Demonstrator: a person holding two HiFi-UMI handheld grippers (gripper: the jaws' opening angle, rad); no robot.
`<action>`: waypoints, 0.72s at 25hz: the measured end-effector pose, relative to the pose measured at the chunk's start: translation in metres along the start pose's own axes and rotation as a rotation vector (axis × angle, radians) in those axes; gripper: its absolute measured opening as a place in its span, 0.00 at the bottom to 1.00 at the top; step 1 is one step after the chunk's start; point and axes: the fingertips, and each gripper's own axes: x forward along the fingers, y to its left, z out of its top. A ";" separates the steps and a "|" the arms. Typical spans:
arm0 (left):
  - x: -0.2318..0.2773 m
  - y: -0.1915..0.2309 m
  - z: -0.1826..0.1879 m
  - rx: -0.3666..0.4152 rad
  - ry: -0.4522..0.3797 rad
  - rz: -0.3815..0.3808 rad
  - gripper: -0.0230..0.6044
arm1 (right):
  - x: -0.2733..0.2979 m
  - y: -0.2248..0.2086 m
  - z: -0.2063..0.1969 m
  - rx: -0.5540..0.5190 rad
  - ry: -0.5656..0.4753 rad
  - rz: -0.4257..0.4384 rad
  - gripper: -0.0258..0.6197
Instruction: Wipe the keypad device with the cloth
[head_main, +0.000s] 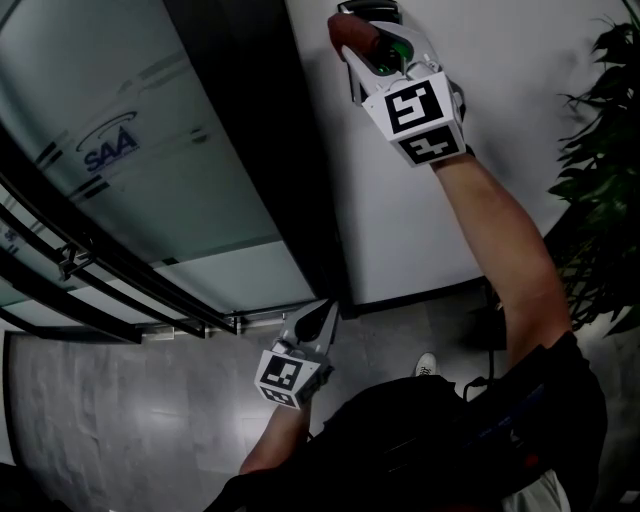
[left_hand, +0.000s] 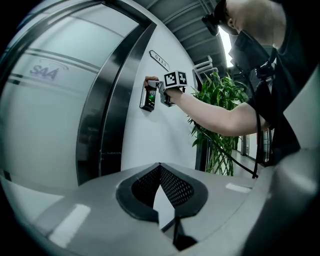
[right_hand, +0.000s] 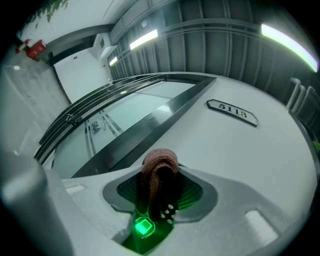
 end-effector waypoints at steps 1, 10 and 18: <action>0.000 0.000 0.000 0.001 0.000 -0.002 0.06 | 0.000 0.000 0.000 -0.002 0.002 0.001 0.26; -0.002 0.006 0.002 0.011 0.003 0.006 0.06 | -0.008 -0.010 -0.008 0.005 0.015 -0.013 0.26; -0.002 0.006 0.003 0.016 0.004 0.002 0.06 | -0.019 -0.030 -0.023 0.021 0.042 -0.049 0.26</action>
